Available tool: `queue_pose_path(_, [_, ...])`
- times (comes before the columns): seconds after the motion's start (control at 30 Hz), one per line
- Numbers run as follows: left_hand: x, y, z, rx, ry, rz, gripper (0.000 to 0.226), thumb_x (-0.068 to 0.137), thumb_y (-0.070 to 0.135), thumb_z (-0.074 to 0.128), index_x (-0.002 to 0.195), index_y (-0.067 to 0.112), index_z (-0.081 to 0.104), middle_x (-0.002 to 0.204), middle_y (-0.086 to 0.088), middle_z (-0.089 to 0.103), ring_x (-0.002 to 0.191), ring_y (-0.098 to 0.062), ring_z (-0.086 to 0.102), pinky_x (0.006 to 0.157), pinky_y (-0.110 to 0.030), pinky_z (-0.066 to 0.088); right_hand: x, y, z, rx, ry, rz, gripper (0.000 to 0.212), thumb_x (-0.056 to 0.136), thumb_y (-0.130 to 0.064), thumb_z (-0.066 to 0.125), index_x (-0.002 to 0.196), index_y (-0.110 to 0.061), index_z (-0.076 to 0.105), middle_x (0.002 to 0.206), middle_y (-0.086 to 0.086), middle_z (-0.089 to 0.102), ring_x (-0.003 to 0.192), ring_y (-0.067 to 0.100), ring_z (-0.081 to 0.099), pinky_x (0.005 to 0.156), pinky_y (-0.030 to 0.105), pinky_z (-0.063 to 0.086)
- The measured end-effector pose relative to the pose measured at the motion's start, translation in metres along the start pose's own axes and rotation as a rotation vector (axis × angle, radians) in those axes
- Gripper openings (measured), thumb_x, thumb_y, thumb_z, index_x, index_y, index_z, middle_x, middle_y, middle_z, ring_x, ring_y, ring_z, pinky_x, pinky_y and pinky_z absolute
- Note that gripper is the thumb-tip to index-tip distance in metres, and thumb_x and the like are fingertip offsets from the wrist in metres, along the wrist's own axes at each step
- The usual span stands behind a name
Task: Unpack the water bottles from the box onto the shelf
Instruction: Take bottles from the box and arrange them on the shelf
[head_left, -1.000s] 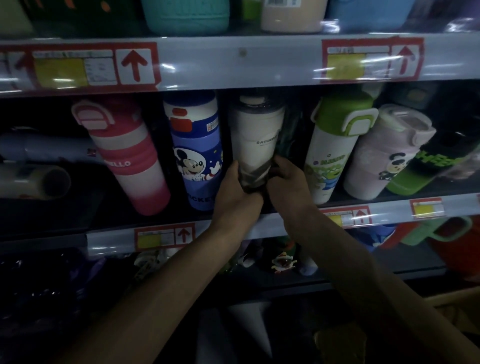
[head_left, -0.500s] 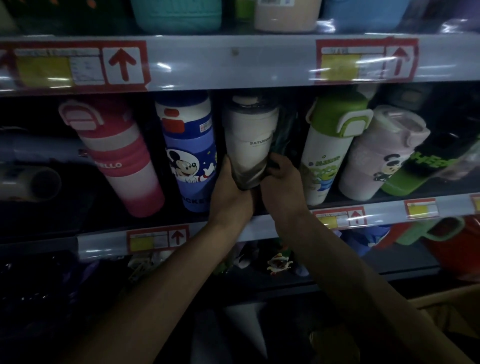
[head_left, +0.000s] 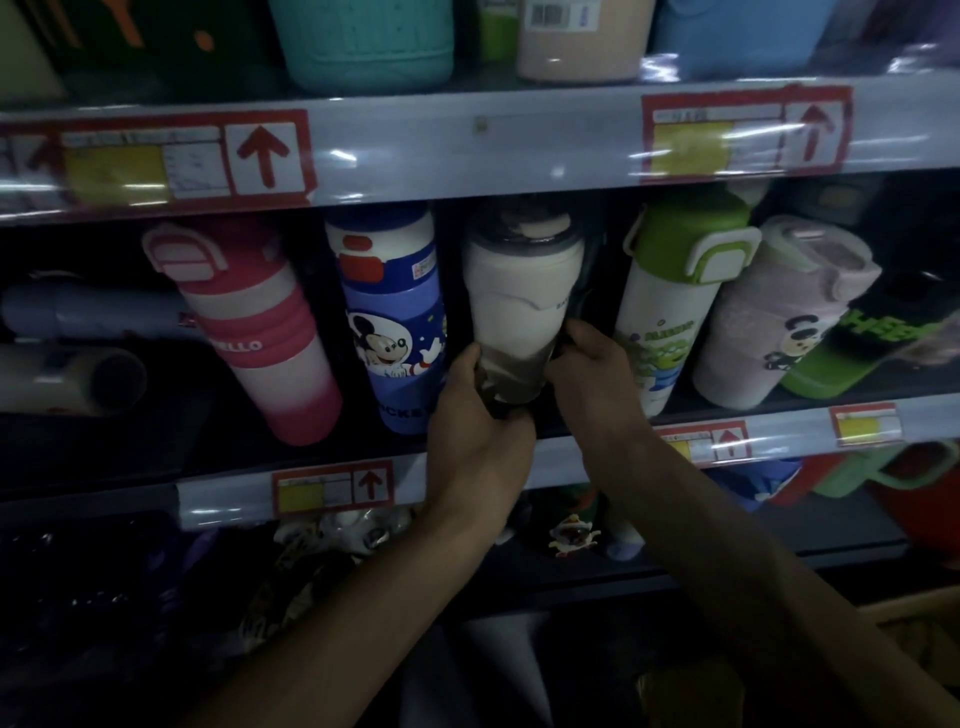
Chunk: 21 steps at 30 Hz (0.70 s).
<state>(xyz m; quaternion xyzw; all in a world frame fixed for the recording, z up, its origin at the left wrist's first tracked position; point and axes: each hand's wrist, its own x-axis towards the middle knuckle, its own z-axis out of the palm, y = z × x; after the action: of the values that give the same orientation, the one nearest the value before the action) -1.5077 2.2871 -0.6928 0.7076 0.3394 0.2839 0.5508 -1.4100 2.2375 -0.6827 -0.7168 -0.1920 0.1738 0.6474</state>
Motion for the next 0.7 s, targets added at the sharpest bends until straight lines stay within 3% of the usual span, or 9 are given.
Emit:
queue_pose_path(0.17, [-0.004,0.003,-0.001,-0.010,-0.038,0.030,0.061,0.085,-0.007,0.058,0.135,0.028,0.058,0.112,0.015,0.072,0.105,0.001,0.066,0.092,-0.020,0.053,0.003,-0.001,0.004,-0.025,-0.016,0.053,0.032,0.089,-0.001,0.056,0.117,-0.017,0.057,0.106,0.006,0.067,0.098,0.023,0.064,0.089,0.045,0.056])
queue_pose_path(0.27, [-0.006,0.004,-0.001,-0.022,-0.033,0.041,0.062,0.083,-0.011,0.054,0.134,0.025,0.057,0.115,0.014,0.069,0.104,0.007,0.063,0.088,-0.008,0.049,-0.001,0.003,0.006,-0.098,-0.016,-0.010,0.045,0.084,-0.015,0.074,0.125,-0.016,0.056,0.118,0.005,0.067,0.109,0.022,0.064,0.095,0.044,0.056])
queue_pose_path(0.33, [-0.004,0.005,-0.003,-0.034,-0.025,0.032,0.064,0.086,-0.011,0.053,0.138,0.024,0.056,0.119,0.011,0.070,0.107,0.003,0.063,0.094,-0.012,0.050,-0.004,0.003,0.008,-0.167,0.016,-0.059,0.053,0.083,-0.021,0.080,0.129,-0.014,0.055,0.122,0.005,0.067,0.113,0.022,0.063,0.096,0.042,0.055])
queue_pose_path(0.43, [-0.001,0.004,-0.005,-0.055,-0.055,0.018,0.058,0.088,-0.011,0.053,0.130,0.028,0.060,0.117,0.011,0.071,0.109,0.001,0.065,0.102,-0.025,0.052,-0.006,0.003,0.008,-0.216,0.072,-0.098,0.054,0.081,-0.026,0.082,0.126,-0.012,0.055,0.120,0.003,0.068,0.111,0.022,0.063,0.093,0.040,0.054])
queue_pose_path(0.6, [0.004,-0.001,-0.005,-0.004,-0.082,0.002,0.072,0.087,-0.013,0.054,0.147,0.027,0.049,0.130,0.011,0.067,0.118,0.000,0.062,0.107,-0.027,0.050,-0.007,0.000,0.007,-0.220,0.119,-0.099,0.061,0.077,-0.028,0.086,0.126,-0.014,0.053,0.110,-0.005,0.063,0.100,0.010,0.058,0.082,0.026,0.048])
queue_pose_path(0.7, [0.006,-0.001,-0.006,0.014,-0.066,0.011,0.069,0.087,-0.012,0.053,0.144,0.026,0.052,0.127,0.010,0.069,0.117,-0.003,0.063,0.106,-0.027,0.050,-0.007,0.000,0.007,-0.221,0.142,-0.105,0.068,0.074,-0.029,0.089,0.129,-0.014,0.052,0.114,-0.003,0.064,0.100,0.009,0.057,0.082,0.023,0.047])
